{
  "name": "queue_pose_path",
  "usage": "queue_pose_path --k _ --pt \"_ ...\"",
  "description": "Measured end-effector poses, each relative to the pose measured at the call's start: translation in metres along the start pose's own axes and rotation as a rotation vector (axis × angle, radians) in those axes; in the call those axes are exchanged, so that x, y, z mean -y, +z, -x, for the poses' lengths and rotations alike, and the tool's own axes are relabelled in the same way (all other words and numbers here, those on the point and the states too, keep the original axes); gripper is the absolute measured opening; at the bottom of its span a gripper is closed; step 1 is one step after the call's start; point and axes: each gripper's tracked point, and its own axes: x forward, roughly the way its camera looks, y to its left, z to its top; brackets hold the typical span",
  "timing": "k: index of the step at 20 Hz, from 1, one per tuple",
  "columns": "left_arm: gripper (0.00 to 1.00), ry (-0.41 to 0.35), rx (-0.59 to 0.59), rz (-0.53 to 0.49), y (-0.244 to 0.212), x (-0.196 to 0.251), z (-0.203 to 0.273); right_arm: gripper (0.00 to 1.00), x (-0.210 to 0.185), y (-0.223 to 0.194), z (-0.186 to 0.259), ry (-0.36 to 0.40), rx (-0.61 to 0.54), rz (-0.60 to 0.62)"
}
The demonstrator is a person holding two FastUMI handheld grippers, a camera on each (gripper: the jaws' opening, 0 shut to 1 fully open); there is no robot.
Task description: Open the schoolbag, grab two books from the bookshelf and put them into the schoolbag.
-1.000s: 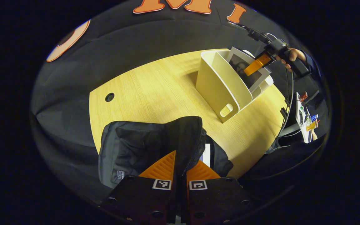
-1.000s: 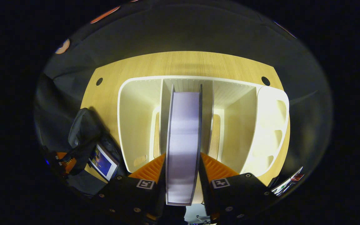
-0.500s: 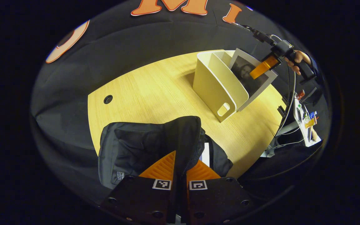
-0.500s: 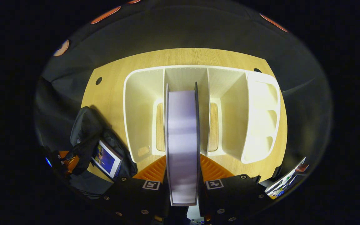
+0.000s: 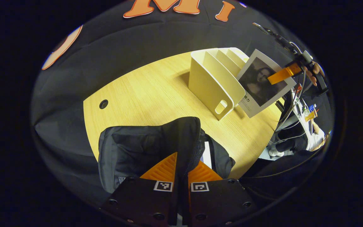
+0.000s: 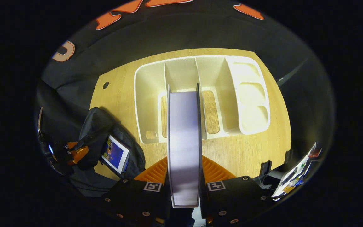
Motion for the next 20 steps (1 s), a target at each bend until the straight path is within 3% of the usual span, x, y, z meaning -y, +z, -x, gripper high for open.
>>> queue_pose_path --k 8,15,20 --pt "0.07 -0.029 -0.003 -0.052 -0.001 0.002 -0.002 0.38 -0.003 -0.06 0.007 0.077 0.007 -0.175" --pt "0.07 -0.029 0.0 -0.052 0.0 0.002 -0.003 0.38 -0.026 -0.085 0.015 0.209 0.051 -0.264" --pt "0.07 -0.019 -0.001 -0.024 0.001 -0.001 -0.002 0.37 -0.047 -0.103 0.013 0.347 0.063 -0.337"
